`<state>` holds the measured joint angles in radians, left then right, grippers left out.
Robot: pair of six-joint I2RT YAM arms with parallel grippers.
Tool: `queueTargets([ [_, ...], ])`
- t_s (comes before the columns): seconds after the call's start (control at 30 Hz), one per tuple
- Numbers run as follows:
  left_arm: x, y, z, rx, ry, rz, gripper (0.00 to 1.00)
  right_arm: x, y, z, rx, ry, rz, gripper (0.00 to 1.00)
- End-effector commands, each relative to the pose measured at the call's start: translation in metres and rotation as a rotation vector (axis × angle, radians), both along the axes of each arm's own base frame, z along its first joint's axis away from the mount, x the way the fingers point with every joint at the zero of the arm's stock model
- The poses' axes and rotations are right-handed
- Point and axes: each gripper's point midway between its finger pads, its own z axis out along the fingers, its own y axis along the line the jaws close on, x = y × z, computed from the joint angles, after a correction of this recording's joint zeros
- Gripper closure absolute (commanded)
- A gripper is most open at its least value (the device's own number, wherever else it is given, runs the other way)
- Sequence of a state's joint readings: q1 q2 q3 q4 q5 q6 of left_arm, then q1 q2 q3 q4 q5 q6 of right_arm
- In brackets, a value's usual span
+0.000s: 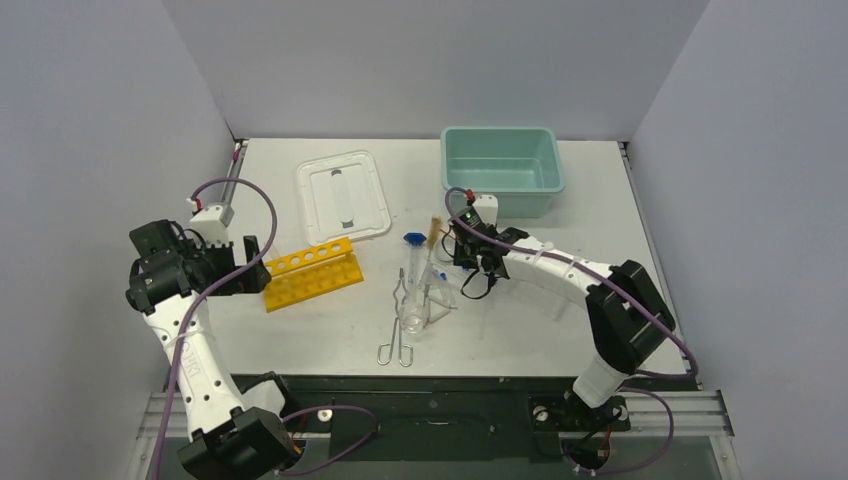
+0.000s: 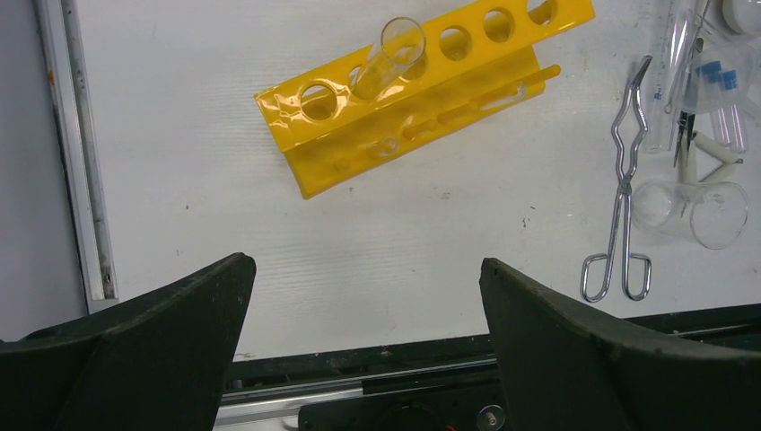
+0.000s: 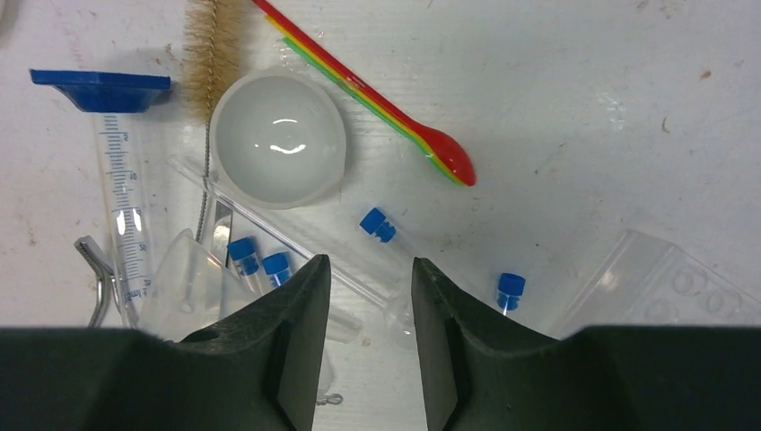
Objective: Organize the chemistry lab equipment
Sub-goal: Pick up the test tube at the center of the board.
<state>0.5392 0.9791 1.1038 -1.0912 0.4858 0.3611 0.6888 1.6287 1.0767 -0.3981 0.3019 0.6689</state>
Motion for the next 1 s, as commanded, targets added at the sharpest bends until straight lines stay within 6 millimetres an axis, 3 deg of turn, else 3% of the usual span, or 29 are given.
queueTargets([
  [0.0, 0.002, -0.001, 0.012, 0.018, -0.035, -0.016, 0.03, -0.002, 0.004, -0.014, -0.058, 0.054, 0.079, 0.65],
  [0.47, -0.004, -0.001, 0.014, 0.039, -0.032, -0.024, 0.03, 0.005, -0.012, -0.038, -0.182, 0.077, 0.064, 0.66],
  [0.97, -0.006, -0.005, 0.018, 0.031, -0.034, -0.037, 0.03, 0.010, -0.014, -0.057, -0.218, 0.114, 0.074, 0.80],
])
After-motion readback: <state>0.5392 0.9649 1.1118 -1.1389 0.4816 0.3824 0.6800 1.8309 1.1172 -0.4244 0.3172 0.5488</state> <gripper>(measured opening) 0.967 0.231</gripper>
